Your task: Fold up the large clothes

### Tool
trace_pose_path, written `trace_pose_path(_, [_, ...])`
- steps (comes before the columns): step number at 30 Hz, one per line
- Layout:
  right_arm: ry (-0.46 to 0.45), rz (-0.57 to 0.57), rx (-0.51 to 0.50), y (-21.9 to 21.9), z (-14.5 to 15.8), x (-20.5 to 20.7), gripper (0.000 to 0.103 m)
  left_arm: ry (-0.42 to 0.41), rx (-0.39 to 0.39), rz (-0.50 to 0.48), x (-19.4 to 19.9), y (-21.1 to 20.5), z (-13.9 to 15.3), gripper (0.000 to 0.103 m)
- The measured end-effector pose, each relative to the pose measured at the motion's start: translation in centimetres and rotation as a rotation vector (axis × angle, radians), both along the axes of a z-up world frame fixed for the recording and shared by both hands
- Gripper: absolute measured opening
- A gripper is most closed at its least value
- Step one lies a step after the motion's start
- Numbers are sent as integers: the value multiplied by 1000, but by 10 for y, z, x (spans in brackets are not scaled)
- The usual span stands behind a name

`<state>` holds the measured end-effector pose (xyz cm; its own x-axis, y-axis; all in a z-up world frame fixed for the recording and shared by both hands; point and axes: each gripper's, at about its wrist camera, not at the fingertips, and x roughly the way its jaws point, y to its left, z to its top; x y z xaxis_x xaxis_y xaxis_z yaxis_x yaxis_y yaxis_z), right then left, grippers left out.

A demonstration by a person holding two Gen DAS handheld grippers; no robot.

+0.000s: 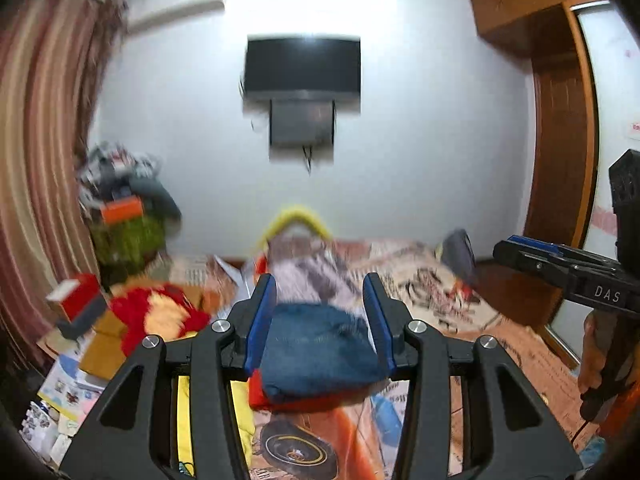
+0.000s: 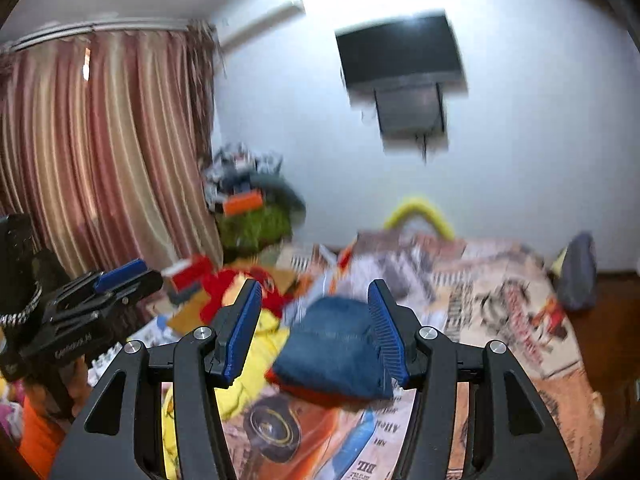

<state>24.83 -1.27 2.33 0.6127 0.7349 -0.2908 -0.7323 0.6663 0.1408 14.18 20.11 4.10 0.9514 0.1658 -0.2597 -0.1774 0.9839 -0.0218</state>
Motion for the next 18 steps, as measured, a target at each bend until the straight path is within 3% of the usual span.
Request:
trace_pose_path(4, [-94,-24,42,-12,6,-40,51,-101,11,31,-47,-28,6,45])
trace_pose_path(7, [-128,-43,56,-17,2,-60,55,-142,1,55,-69,-39,6,52])
trace_pose_path(9, [-141,-73,59,-18,-2,-68,69,-169,7,96,-81,-44,4,71])
trace_pose_path(12, [-151,-121,88,-24,-7,-72,89,-194,15,129,-95,-49,-1,90])
trace_pose_path(15, [-153,-163,102,-28,-7,-75,103,-194,11,154,-102,-52,-7,102])
trace_pose_path(18, [-159,-196,96,-29,-5,-79,103,-175,26,170,-102,-54,-12,102])
